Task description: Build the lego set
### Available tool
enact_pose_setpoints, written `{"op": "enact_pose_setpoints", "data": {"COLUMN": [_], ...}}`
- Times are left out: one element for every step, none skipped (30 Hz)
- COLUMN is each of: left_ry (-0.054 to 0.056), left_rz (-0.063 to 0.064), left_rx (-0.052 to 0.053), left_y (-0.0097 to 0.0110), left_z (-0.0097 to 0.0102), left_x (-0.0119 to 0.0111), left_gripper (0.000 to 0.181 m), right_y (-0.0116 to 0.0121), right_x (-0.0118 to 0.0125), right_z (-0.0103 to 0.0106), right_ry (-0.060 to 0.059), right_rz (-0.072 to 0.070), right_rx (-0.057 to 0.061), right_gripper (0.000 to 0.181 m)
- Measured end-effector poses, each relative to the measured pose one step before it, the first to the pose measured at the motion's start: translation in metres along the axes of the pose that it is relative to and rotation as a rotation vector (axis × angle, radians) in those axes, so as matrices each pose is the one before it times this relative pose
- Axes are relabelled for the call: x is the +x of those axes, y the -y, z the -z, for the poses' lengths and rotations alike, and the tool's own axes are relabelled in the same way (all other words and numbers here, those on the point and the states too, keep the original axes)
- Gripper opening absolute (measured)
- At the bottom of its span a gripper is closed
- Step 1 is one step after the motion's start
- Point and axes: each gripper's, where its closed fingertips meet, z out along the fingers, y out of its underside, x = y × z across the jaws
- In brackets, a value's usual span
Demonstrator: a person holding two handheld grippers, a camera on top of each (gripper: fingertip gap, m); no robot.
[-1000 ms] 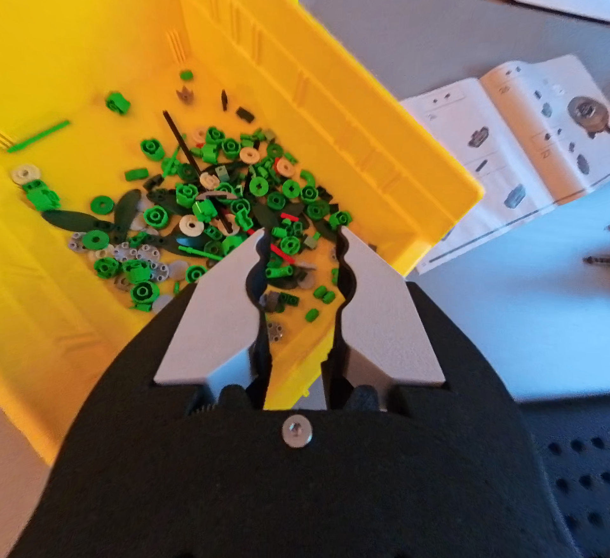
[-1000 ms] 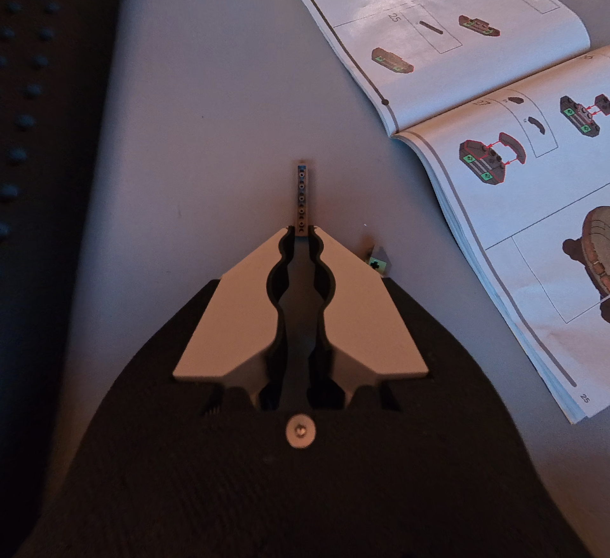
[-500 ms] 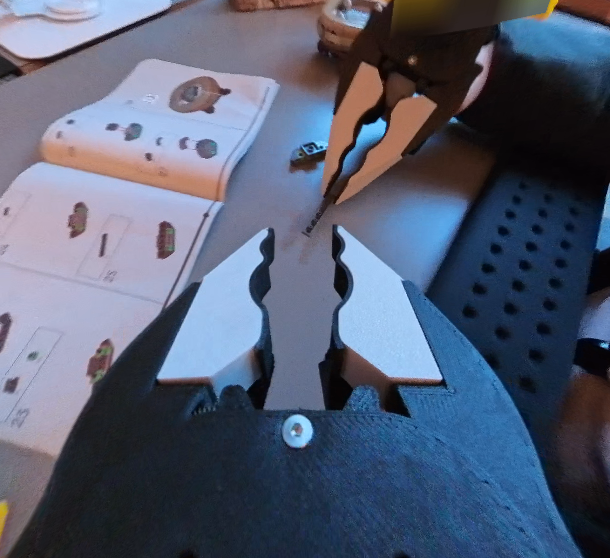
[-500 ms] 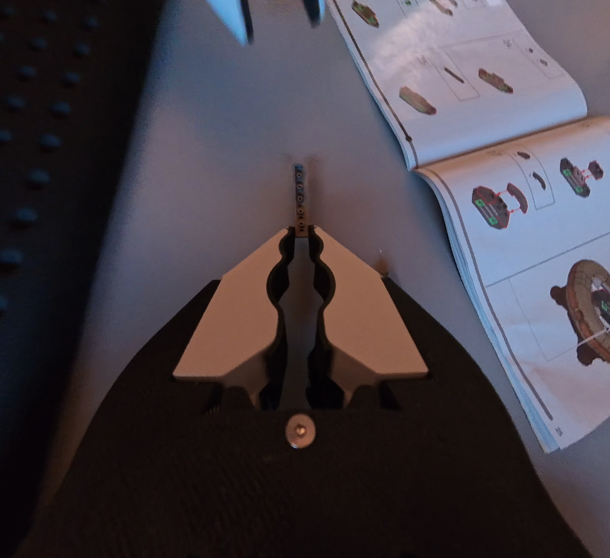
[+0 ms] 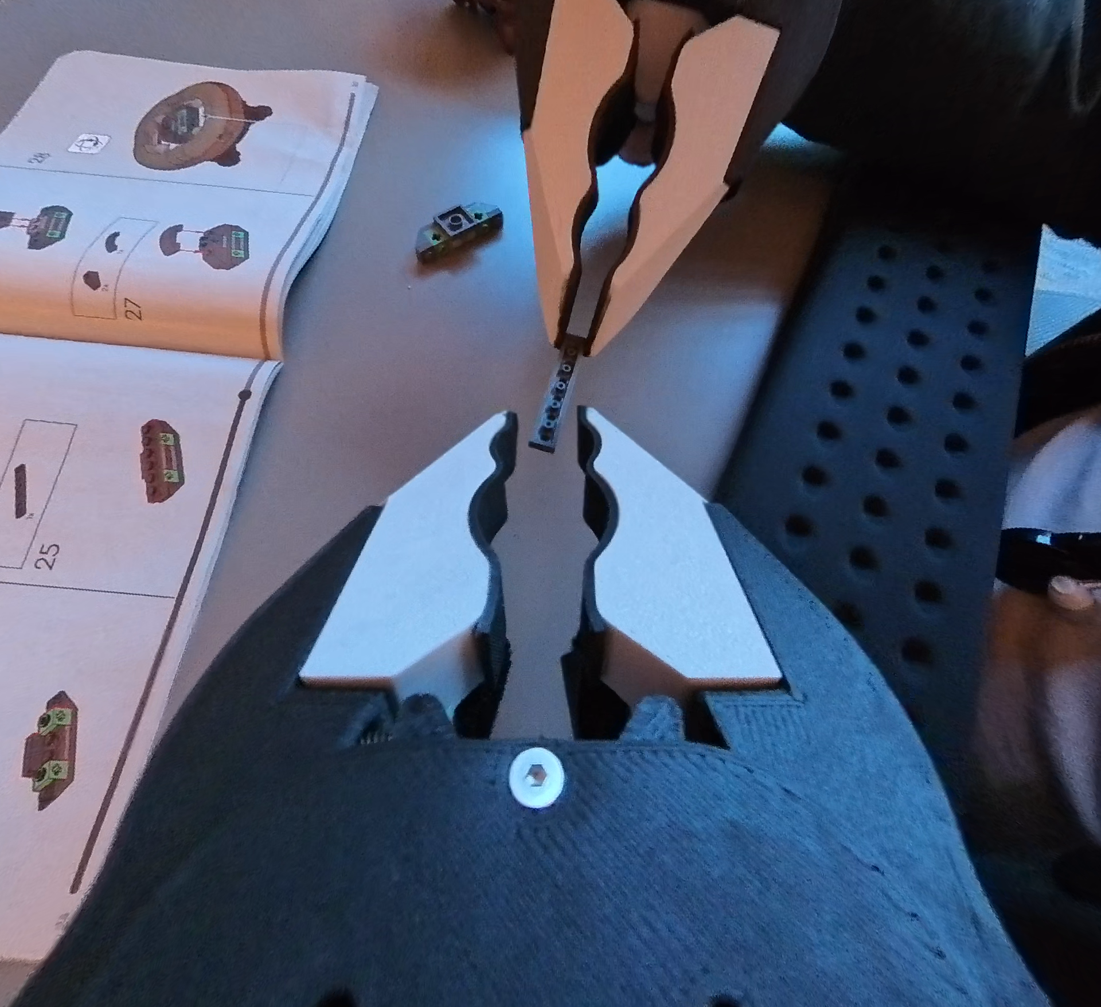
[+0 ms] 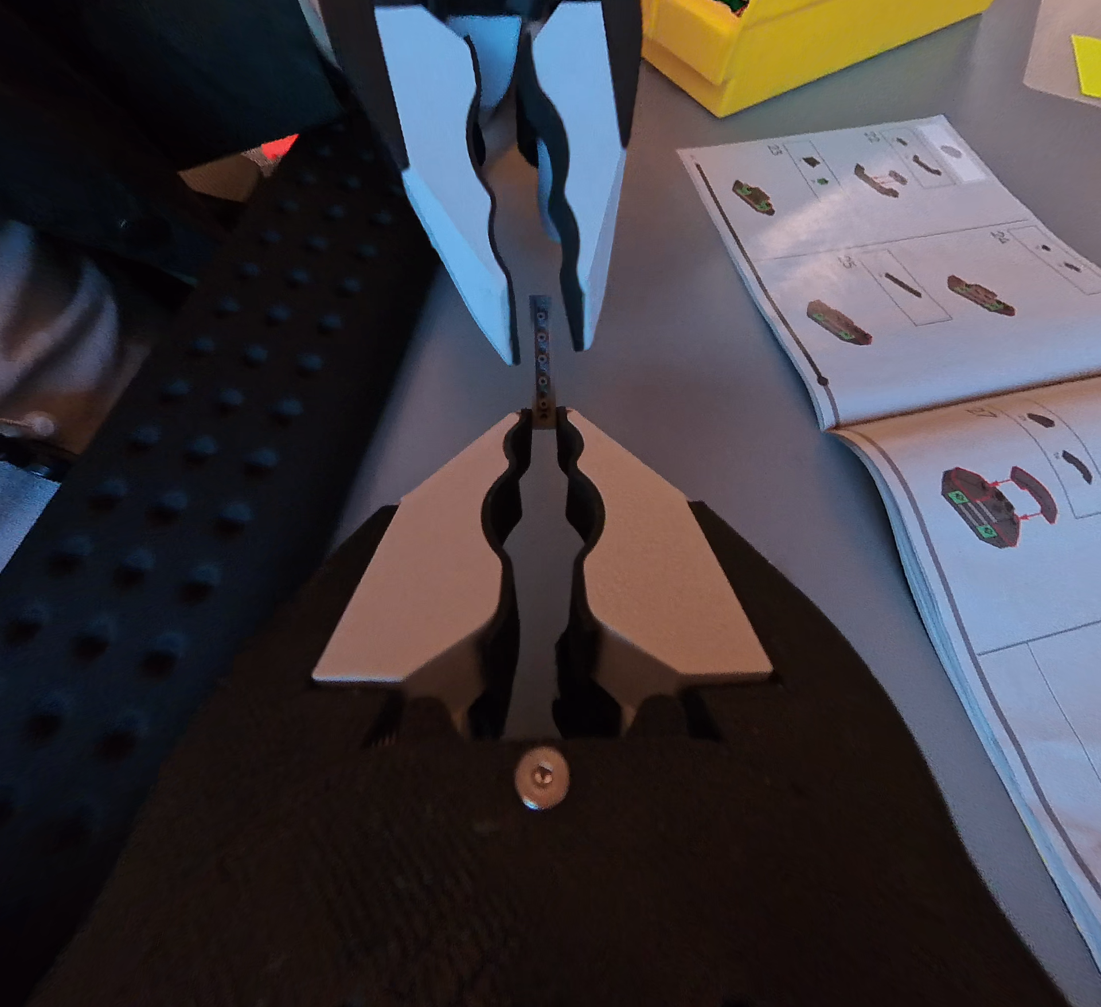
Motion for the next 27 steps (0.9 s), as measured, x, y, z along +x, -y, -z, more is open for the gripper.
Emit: {"op": "enact_pose_setpoints", "data": {"left_ry": [0.0007,0.0000,-0.0021,-0.0033,-0.0052,-0.0012,0.0012,-0.0041,-0.0013,0.0013,-0.0025,-0.0037,-0.0050,-0.0027,0.0057,0.0054,-0.0179,-0.0455,-0.0523,-0.0589,-0.0551,-0.0370,-0.0138,-0.0049,-0.0031,-0.0027,-0.0161], "left_rz": [-0.0103,-0.0069,-0.0015,0.0011,0.0019,-0.0003,-0.0019,-0.0039,-0.0051,-0.0041,-0.0005,0.0063,0.0161,0.0288,0.0412,0.0557,0.0748,0.0865,0.0831,0.0672,0.0490,0.0329,0.0166,0.0047,0.0015,0.0011,0.0024], "left_rx": [-0.0137,-0.0108,-0.0019,0.0045,0.0065,0.0094,0.0136,0.0057,0.0042,0.0047,0.0006,-0.0002,0.0025,0.0044,0.0048,0.0049,0.0037,0.0069,0.0209,0.0212,0.0109,0.0018,-0.0071,-0.0124,-0.0175,-0.0123,-0.0021], "left_y": [-0.00258,-0.00225,-0.00094,0.00029,0.00054,0.00139,0.00179,0.00049,0.00022,0.00039,-0.00006,-0.00008,0.00026,0.00013,-0.00064,-0.00072,-0.00107,0.00066,0.00277,0.00274,0.00148,0.00037,-0.00057,-0.00184,-0.00251,-0.00155,0.00001], "left_z": [-0.00064,-0.00048,0.00003,0.00067,0.00112,0.00149,0.00130,0.00109,0.00056,0.00058,0.00070,0.00033,-0.00002,0.00002,0.00123,0.00201,0.00215,0.00228,0.00206,0.00184,0.00142,0.00036,-0.00129,-0.00087,-0.00181,-0.00185,-0.00172], "left_x": [0.00053,0.00017,0.00047,0.00033,0.00044,0.00007,-0.00008,0.00080,0.00053,0.00024,0.00082,0.00027,-0.00038,-0.00184,-0.00422,-0.00497,-0.00305,0.00003,0.00142,0.00352,0.00447,0.00287,0.00088,0.00041,0.00054,0.00067,0.00249], "left_gripper": [0.014,0.009,0.009,0.008,0.008,0.008,0.008,0.007,0.007,0.007,0.007,0.007,0.007,0.006,0.006,0.006,0.006,0.006,0.006,0.006,0.006,0.006,0.006,0.006,0.006,0.006,0.006], "right_y": [0.00083,0.00013,0.00016,0.00082,0.00112,0.00165,0.00172,0.00170,0.00130,0.00056,0.00031,0.00050,0.00065,0.00020,-0.00044,-0.00062,-0.00022,0.00088,0.00294,0.00440,0.00271,0.00185,0.00313,0.00304,0.00197,0.00147,0.00043], "right_x": [-0.00008,-0.00005,0.00002,-0.00007,-0.00025,-0.00019,0.00013,-0.00014,-0.00040,-0.00009,-0.00023,0.00020,0.00086,0.00161,0.00260,0.00301,0.00303,0.00246,0.00146,0.00148,0.00093,-0.00036,-0.00045,-0.00090,-0.00065,-0.00161,-0.00276], "right_z": [0.00005,0.00004,0.00007,0.00022,0.00039,0.00057,0.00077,0.00077,0.00068,0.00031,0.00000,0.00015,0.00016,0.00034,0.00048,0.00072,0.00099,0.00105,0.00104,0.00095,0.00030,-0.00008,-0.00031,-0.00052,-0.00064,-0.00071,-0.00068], "right_ry": [0.0009,0.0017,0.0025,0.0045,0.0068,0.0063,0.0031,0.0028,0.0025,-0.0002,-0.0001,-0.0019,-0.0050,-0.0088,-0.0143,-0.0184,-0.0219,-0.0268,-0.0304,-0.0347,-0.0312,-0.0236,-0.0218,-0.0155,-0.0126,-0.0025,0.0091], "right_rz": [-0.0029,-0.0039,-0.0051,-0.0081,-0.0103,-0.0097,-0.0072,-0.0035,-0.0008,0.0016,0.0035,0.0033,0.0027,0.0024,0.0033,0.0049,0.0129,0.0315,0.0467,0.0509,0.0512,0.0504,0.0450,0.0360,0.0282,0.0220,0.0154], "right_rx": [0.0040,0.0017,0.0034,0.0074,0.0100,0.0125,0.0120,0.0106,0.0074,0.0028,0.0021,0.0046,0.0070,0.0045,0.0000,-0.0016,-0.0020,-0.0003,0.0068,0.0106,-0.0013,-0.0085,0.0022,0.0045,0.0011,0.0013,0.0000], "right_gripper": [0.007,0.007,0.007,0.006,0.006,0.007,0.007,0.007,0.007,0.007,0.007,0.007,0.007,0.008,0.013,0.019,0.021,0.021,0.022,0.024,0.025,0.025,0.025,0.025,0.025,0.023,0.019]}}
